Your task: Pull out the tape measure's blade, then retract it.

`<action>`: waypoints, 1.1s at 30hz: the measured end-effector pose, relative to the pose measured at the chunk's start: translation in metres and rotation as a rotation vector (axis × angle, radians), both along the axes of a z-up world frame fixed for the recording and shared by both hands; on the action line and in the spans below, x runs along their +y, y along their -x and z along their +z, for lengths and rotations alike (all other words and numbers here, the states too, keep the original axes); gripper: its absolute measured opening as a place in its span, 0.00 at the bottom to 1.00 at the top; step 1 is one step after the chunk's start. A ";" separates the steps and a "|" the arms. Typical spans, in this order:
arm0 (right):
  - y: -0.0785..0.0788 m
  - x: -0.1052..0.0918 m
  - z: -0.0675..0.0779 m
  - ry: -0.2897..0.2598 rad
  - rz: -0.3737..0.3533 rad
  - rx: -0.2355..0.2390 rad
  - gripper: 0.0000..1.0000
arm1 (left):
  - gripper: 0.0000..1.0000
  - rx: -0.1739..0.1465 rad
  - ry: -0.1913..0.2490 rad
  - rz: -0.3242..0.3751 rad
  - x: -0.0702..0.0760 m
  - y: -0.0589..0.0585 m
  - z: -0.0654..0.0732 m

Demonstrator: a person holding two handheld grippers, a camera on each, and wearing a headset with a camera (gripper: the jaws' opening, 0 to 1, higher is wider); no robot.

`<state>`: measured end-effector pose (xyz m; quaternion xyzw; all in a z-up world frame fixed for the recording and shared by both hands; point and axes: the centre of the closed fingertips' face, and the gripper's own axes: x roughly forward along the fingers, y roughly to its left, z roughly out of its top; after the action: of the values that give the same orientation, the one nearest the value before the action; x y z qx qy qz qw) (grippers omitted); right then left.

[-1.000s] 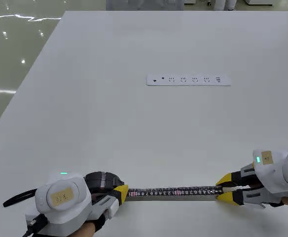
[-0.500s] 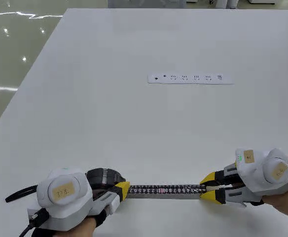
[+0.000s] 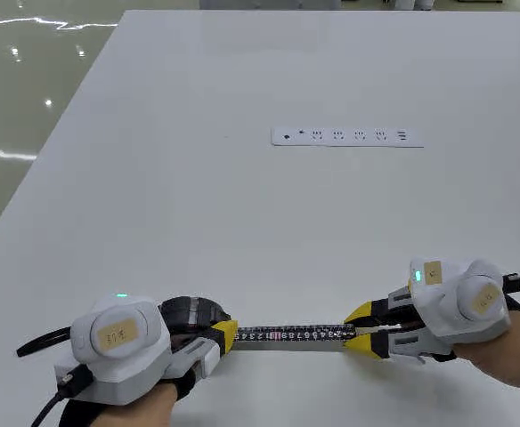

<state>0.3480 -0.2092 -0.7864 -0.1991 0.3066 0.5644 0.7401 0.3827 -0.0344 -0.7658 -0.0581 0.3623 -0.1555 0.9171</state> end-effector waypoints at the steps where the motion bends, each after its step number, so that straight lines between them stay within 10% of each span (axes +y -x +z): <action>1: 0.000 0.002 0.000 -0.002 0.000 0.000 0.11 | 0.57 0.001 0.001 0.000 0.000 0.000 0.000; 33: -0.011 0.081 -0.003 -0.093 0.030 0.013 0.12 | 0.57 0.013 0.037 0.002 0.001 0.000 0.000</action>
<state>0.3589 -0.1281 -0.7892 -0.1655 0.2818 0.5902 0.7381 0.3831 -0.0330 -0.7660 -0.0764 0.3655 -0.1610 0.9136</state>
